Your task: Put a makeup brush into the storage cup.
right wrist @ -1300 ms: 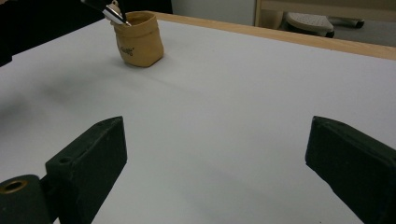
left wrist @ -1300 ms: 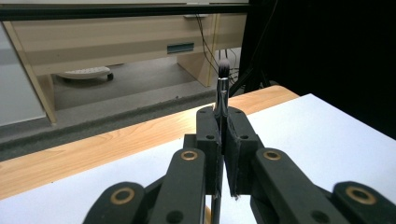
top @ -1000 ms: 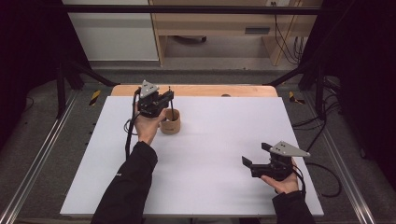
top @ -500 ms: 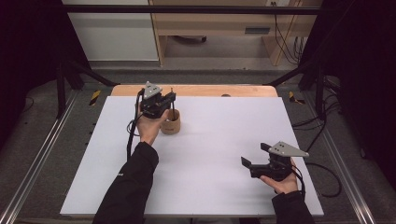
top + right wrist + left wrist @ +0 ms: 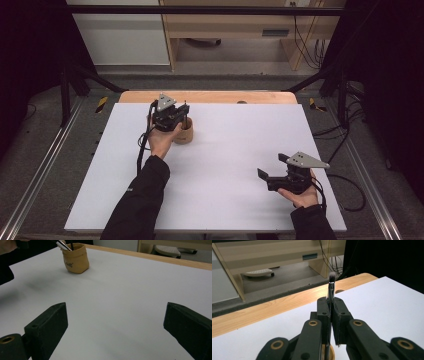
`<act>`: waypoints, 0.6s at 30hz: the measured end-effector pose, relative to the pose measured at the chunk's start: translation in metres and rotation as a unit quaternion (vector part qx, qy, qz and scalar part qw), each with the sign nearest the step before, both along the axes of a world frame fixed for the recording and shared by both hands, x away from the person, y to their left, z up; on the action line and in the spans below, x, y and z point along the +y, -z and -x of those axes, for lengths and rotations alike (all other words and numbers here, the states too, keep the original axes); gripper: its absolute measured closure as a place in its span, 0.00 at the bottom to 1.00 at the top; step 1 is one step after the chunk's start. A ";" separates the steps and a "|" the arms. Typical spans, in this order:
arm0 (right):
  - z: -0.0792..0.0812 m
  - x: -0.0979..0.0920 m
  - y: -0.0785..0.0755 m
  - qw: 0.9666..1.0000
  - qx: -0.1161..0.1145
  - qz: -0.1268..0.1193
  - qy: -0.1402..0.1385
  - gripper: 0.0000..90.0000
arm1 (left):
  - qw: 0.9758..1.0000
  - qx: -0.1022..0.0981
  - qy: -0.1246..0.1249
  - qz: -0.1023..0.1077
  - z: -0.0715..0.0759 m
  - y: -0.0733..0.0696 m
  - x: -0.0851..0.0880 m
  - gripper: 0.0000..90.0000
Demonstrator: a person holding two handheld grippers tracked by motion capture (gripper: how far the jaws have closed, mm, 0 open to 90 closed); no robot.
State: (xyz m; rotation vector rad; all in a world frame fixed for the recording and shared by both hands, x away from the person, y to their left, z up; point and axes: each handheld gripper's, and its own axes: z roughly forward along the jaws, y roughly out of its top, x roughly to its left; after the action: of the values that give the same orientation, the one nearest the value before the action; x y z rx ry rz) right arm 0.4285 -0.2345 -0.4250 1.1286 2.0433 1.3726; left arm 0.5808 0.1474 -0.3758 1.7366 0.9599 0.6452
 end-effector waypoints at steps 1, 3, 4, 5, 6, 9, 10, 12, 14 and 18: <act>0.000 0.000 0.000 1.000 0.000 0.001 0.000 0.07 | 1.000 0.001 0.002 -0.002 0.000 0.001 0.000 0.94; 0.000 0.000 0.000 1.000 -0.001 0.001 -0.001 0.07 | 1.000 0.001 0.006 -0.005 0.001 0.002 0.000 0.94; 0.000 0.000 0.000 1.000 -0.001 0.001 -0.001 0.07 | 1.000 0.002 0.008 -0.006 0.002 0.002 0.000 0.94; 0.000 0.001 0.000 1.000 0.000 0.001 -0.001 0.07 | 1.000 0.003 0.009 -0.006 0.003 0.003 -0.001 0.94; 0.000 0.000 0.000 1.000 0.000 0.002 -0.001 0.07 | 1.000 0.003 0.010 -0.010 0.003 0.003 -0.001 0.94; 0.000 0.001 0.001 1.000 0.000 0.003 -0.002 0.07 | 1.000 0.005 0.013 -0.017 0.005 0.004 -0.001 0.93; 0.000 0.002 0.001 1.000 -0.001 0.004 -0.002 0.07 | 1.000 0.006 0.014 -0.015 0.005 0.005 -0.001 0.92; 0.000 0.002 0.001 1.000 -0.001 0.003 -0.002 0.07 | 1.000 0.006 0.017 -0.017 0.007 0.004 0.000 0.91; 0.000 0.002 0.001 1.000 -0.002 0.003 -0.002 0.07 | 0.999 0.001 0.020 -0.024 0.011 0.003 -0.001 0.88; 0.000 0.002 0.000 1.000 -0.001 0.004 -0.002 0.07 | 0.999 -0.004 0.029 -0.027 0.019 0.000 0.001 0.79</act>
State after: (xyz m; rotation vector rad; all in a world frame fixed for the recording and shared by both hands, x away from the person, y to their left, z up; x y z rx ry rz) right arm 0.4284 -0.2327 -0.4254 1.1204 2.0485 1.3661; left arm 0.5618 0.1488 -0.3758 1.8010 0.8898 0.6442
